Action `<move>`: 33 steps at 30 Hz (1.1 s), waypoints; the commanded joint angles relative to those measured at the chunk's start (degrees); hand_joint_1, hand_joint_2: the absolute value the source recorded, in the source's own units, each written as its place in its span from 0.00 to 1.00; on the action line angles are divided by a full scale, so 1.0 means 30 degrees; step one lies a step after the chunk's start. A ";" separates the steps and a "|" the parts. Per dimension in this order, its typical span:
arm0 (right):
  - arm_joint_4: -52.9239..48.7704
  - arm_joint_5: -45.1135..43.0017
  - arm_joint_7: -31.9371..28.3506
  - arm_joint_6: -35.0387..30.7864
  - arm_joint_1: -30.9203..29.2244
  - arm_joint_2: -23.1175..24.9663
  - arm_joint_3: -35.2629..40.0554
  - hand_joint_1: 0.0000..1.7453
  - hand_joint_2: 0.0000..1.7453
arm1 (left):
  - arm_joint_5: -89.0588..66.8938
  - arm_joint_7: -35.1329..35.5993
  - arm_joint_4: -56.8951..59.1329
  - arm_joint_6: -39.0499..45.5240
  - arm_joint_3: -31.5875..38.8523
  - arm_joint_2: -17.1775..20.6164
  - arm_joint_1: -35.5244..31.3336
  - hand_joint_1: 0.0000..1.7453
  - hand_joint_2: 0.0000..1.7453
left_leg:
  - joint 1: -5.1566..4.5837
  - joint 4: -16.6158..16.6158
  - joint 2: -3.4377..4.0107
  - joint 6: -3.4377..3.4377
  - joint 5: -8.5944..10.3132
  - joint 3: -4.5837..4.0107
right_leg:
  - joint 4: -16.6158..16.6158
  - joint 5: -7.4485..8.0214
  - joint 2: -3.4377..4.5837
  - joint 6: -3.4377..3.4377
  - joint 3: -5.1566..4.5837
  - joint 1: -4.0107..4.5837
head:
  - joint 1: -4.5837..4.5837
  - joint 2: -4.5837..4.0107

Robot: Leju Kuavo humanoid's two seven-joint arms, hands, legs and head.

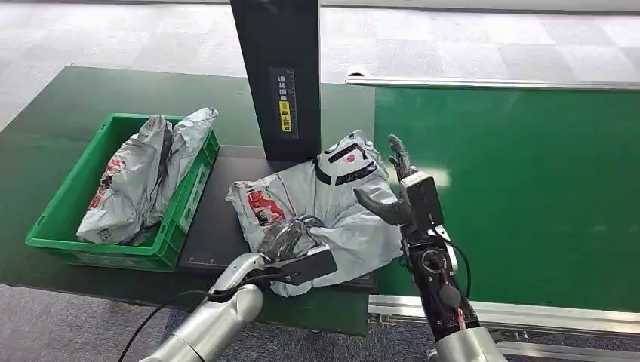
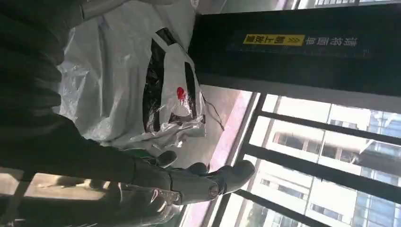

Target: Moved the parcel from conveyor to table for the left to box.

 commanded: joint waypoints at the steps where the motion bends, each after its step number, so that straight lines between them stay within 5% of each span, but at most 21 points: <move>1: 0.1814 0.0266 0.0107 0.0723 -0.0958 -0.0454 0.0835 0.00 1.00 | 0.1405 -0.1168 -0.0032 0.2234 0.2287 -0.0020 0.0555 1.00 1.00 | -0.0005 -0.0021 0.0043 0.0008 -0.0013 0.0046 | -0.0024 0.0003 0.0047 -0.0002 0.0034 -0.0004 | 0.0000 0.0000; 7: 0.2453 0.0243 -0.0121 0.0996 -0.1400 -0.0370 0.0908 0.00 1.00 | 0.3430 -0.2999 -0.1752 0.3953 0.3515 -0.0063 0.1088 1.00 1.00 | -0.0005 -0.0006 0.0037 0.0007 -0.0007 0.0010 | -0.0008 0.0005 0.0039 -0.0001 -0.0004 -0.0003 | 0.0000 0.0000; 20: 0.2450 0.0244 -0.0119 0.0995 -0.1419 -0.0369 0.0906 0.00 1.00 | 0.3430 -0.2998 -0.1764 0.3945 0.3524 -0.0029 0.1050 1.00 1.00 | 0.0000 -0.0007 0.0017 0.0005 -0.0006 0.0001 | -0.0009 0.0000 0.0021 -0.0003 -0.0004 0.0001 | 0.0000 0.0000; 21: 0.2417 0.0084 -0.0504 0.0932 -0.1398 -0.0302 0.0834 0.00 1.00 | 0.5300 -0.6771 -0.2798 0.8020 0.4730 -0.0518 0.1504 1.00 1.00 | -0.0006 -0.0010 0.0022 0.0010 -0.0010 0.0016 | -0.0011 -0.0003 0.0027 -0.0003 0.0009 -0.0004 | 0.0000 0.0000; 24: 0.2525 -0.0102 -0.0738 0.0864 -0.1511 -0.0259 0.0948 0.00 1.00 | 0.6242 -0.8692 -0.5094 0.9413 0.5549 -0.0497 0.2073 1.00 1.00 | 0.0002 0.0006 0.0030 0.0009 -0.0013 -0.0017 | -0.0005 0.0003 0.0037 -0.0001 -0.0018 0.0004 | 0.0000 0.0000; 27: 0.2785 -0.0338 -0.1051 0.0703 -0.1679 -0.0261 0.1124 0.00 1.00 | 0.2782 -0.9005 -1.1817 0.9413 0.7795 -0.1475 0.4013 1.00 1.00 | 0.0006 0.0018 0.0059 0.0007 -0.0023 -0.0028 | 0.0007 -0.0005 0.0057 -0.0002 -0.0041 0.0008 | 0.0000 0.0000; 33: 0.2796 -0.0346 -0.1096 0.0659 -0.1713 -0.0276 0.1132 0.00 1.00 | 0.2317 -0.9005 -1.2649 0.9413 0.7774 -0.1642 0.4219 1.00 1.00 | -0.0001 -0.0001 0.0052 0.0002 -0.0013 -0.0026 | -0.0004 0.0001 0.0046 -0.0002 -0.0042 0.0001 | 0.0000 0.0000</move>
